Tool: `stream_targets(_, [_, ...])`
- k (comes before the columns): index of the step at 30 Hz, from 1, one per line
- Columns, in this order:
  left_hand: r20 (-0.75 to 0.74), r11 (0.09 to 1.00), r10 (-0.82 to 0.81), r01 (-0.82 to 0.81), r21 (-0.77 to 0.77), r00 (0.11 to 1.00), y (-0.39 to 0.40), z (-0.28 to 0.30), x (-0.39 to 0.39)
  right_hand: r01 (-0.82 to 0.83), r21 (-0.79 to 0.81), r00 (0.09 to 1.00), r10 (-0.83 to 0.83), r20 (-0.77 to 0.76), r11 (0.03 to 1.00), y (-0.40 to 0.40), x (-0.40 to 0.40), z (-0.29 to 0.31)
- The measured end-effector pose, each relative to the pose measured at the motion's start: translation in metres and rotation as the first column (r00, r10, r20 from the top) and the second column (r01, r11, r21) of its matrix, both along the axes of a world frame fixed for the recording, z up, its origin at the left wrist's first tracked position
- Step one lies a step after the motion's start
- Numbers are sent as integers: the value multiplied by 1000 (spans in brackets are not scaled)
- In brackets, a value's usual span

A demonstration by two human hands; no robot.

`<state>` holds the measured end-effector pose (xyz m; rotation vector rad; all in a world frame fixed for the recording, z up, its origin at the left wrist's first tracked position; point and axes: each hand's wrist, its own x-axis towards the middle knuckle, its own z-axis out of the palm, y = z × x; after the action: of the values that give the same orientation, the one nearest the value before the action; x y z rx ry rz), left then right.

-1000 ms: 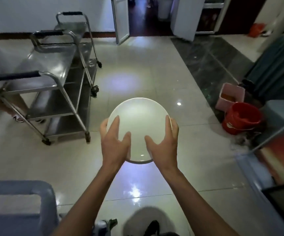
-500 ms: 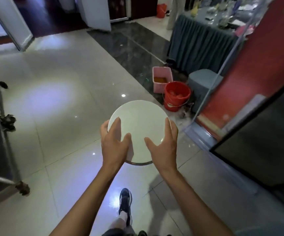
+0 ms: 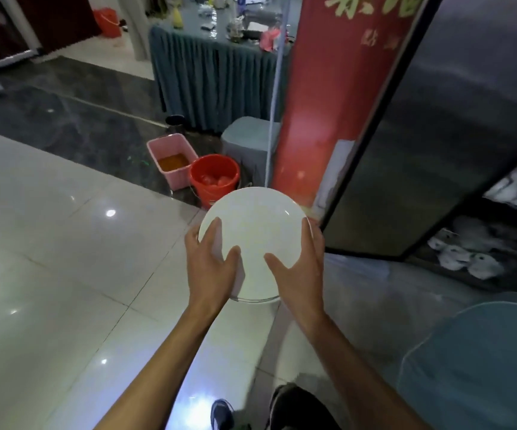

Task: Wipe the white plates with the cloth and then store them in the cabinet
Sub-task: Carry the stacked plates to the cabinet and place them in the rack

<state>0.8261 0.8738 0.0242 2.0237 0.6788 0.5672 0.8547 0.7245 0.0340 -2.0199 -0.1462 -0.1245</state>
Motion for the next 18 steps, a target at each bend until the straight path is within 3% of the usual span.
stream_targets(8, [-20,976,-208,209,56,978,-41,-3,118,239,30,971,-239,16,971,-45,79,3])
stream_targets(14, [-16,904,-419,419,89,908,-100,9,209,390,71,921,-389,-21,918,-105,151,1])
stream_targets(18, [-31,875,-474,474,98,880,-147,15,268,444,75,896,-443,-33,893,-151,202,2])
